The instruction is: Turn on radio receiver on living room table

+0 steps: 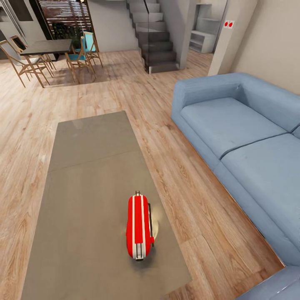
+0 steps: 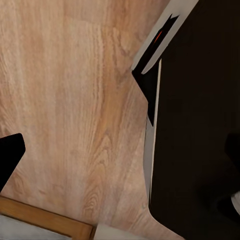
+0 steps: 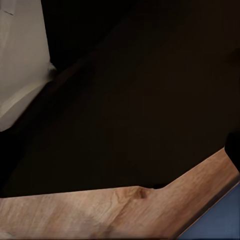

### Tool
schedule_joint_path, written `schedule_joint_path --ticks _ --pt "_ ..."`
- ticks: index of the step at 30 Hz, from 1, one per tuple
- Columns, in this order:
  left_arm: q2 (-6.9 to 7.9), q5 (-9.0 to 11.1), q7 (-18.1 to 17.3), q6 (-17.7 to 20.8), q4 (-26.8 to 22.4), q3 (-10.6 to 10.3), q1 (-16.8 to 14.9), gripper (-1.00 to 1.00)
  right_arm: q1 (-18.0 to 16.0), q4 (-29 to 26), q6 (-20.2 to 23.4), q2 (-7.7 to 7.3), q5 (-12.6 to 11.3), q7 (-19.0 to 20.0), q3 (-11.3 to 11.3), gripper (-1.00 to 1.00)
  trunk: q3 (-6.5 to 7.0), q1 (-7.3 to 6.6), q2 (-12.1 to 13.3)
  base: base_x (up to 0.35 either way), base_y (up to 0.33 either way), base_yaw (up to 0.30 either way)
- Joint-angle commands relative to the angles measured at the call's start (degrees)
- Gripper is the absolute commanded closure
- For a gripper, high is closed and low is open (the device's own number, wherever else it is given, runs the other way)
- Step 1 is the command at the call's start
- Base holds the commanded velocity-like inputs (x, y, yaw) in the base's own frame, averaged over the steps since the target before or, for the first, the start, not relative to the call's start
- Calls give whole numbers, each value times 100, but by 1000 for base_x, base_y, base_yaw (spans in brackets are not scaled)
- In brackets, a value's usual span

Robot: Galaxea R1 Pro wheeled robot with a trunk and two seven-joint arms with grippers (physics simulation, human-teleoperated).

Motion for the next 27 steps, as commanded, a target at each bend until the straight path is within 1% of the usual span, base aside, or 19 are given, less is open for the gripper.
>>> schedule_joint_path --ticks 1,18,27 --pt "1 -1 0 0 0 0 0 -100 0 4 0 0 1 1 0 -100 0 0 0 0 0 0" --pt "3 -15 -10 -8 0 -11 0 -100 -2 23 9 2 4 20 1 -100 0 0 0 0 0 0" --pt "6 -7 -6 0 8 -3 0 -100 -2 19 11 -41 -5 13 1 -100 0 0 0 0 0 0"
